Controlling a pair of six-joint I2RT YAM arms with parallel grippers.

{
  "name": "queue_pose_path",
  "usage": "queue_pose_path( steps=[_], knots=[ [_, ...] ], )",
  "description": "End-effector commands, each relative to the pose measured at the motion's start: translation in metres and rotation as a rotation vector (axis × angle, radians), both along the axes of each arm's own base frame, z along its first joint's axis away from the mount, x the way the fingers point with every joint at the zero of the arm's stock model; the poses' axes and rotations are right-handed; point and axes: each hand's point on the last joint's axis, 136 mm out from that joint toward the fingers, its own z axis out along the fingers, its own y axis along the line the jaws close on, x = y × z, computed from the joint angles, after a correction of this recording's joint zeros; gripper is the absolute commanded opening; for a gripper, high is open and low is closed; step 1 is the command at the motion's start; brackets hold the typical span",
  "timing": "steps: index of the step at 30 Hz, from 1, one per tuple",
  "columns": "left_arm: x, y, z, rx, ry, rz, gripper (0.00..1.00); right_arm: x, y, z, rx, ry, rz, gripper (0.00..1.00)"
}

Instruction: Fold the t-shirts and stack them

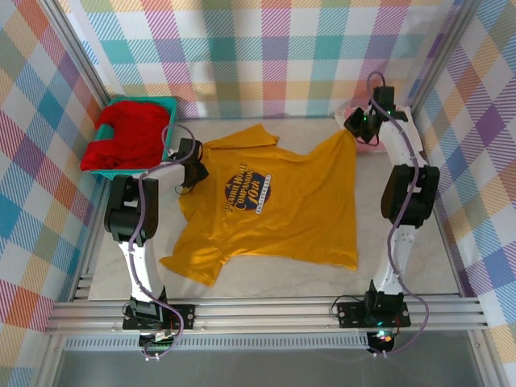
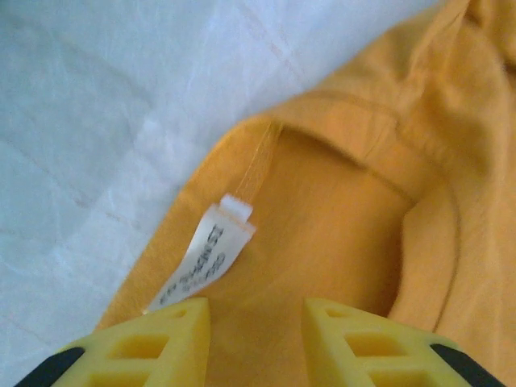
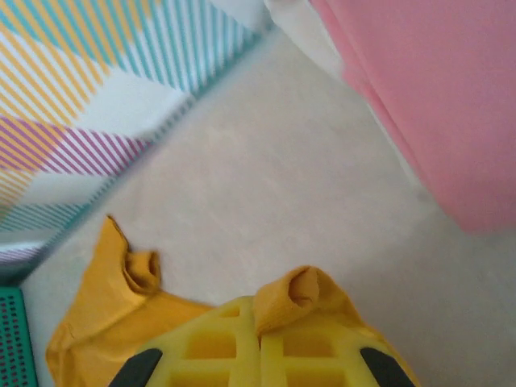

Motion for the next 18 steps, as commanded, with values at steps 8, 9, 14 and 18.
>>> queue_pose_path(
  steps=[8,9,14,18],
  knots=[
    [0.013,0.009,0.066,-0.014,-0.126,0.033,0.41,0.003,0.007,0.022,-0.047,0.067,0.079,0.41],
    [0.006,0.002,0.069,-0.029,-0.139,0.014,0.42,-0.008,0.01,0.028,-0.055,0.068,0.09,0.42],
    [-0.017,-0.05,0.059,-0.065,-0.076,-0.164,0.43,-0.085,0.036,0.035,-0.136,0.01,0.119,0.48],
    [-0.01,-0.084,0.045,-0.036,-0.035,-0.28,0.37,-0.14,0.049,-0.017,-0.138,0.079,0.121,0.31]
  ],
)
